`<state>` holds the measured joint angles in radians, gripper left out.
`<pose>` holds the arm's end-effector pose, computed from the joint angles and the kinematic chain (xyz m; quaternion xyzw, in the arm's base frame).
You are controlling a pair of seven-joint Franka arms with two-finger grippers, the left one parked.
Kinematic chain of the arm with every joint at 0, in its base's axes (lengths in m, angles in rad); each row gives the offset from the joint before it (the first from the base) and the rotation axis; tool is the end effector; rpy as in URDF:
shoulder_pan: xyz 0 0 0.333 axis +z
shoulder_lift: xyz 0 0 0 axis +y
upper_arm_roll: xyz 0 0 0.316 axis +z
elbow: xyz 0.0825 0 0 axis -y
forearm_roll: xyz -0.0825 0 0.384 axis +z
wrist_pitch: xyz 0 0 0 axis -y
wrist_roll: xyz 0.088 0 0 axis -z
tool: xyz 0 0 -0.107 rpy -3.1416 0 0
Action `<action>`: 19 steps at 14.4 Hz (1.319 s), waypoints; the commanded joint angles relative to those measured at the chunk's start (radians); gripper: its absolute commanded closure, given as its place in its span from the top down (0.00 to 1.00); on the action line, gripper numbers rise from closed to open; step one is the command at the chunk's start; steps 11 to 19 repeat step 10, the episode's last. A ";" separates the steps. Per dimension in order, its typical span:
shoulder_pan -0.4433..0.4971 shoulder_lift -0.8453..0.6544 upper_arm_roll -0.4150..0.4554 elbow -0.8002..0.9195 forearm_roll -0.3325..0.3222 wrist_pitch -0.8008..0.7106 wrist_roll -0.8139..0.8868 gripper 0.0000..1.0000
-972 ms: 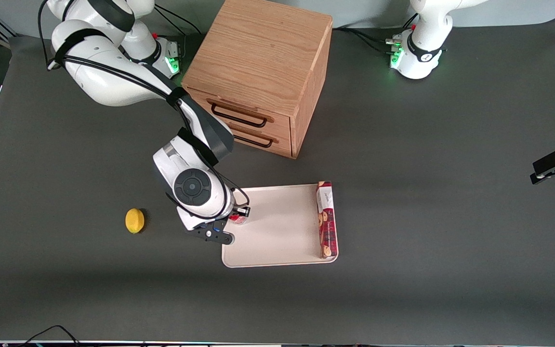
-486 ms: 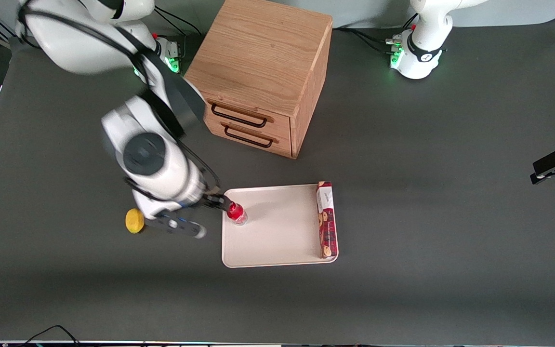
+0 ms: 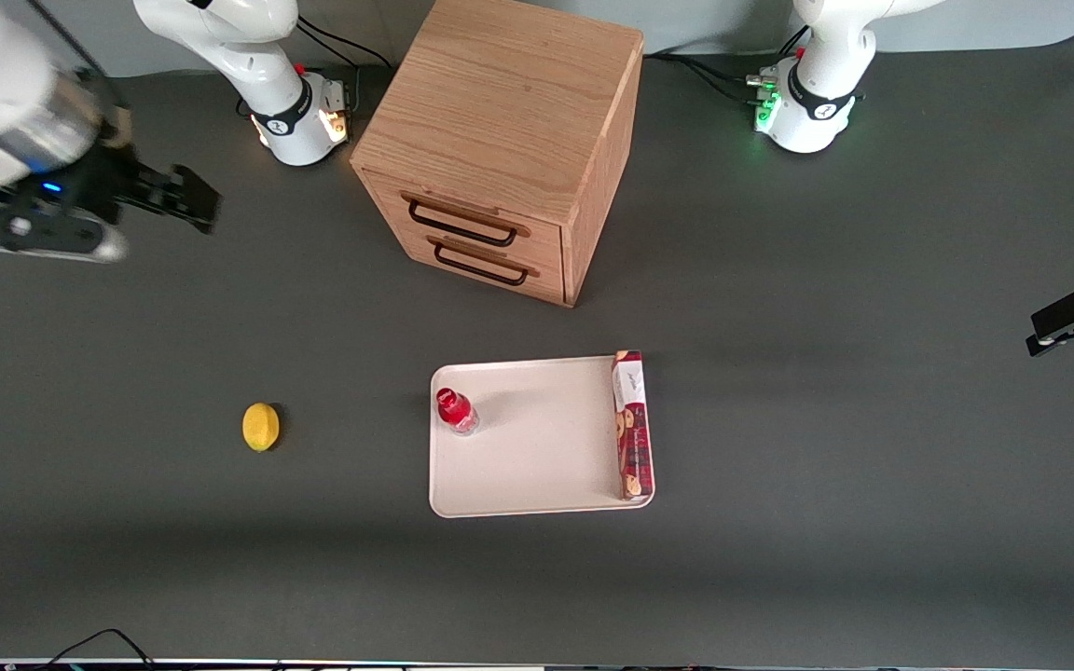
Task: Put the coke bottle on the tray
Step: 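Lower the bottle onto the tray, open the gripper and rise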
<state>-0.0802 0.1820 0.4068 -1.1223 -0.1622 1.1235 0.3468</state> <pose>0.5358 0.1275 0.6957 0.9949 -0.0389 -0.0660 0.0653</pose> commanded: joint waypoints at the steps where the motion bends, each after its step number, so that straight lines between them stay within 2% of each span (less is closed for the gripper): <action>1: -0.010 -0.227 -0.214 -0.315 0.111 0.099 -0.178 1.00; 3: -0.007 -0.399 -0.278 -0.585 0.116 0.256 -0.244 1.00; 5: -0.006 -0.475 -0.301 -0.720 0.150 0.341 -0.247 1.00; 9: -0.004 -0.428 -0.319 -0.651 0.153 0.325 -0.262 1.00; 19: -0.004 -0.426 -0.319 -0.648 0.153 0.325 -0.259 1.00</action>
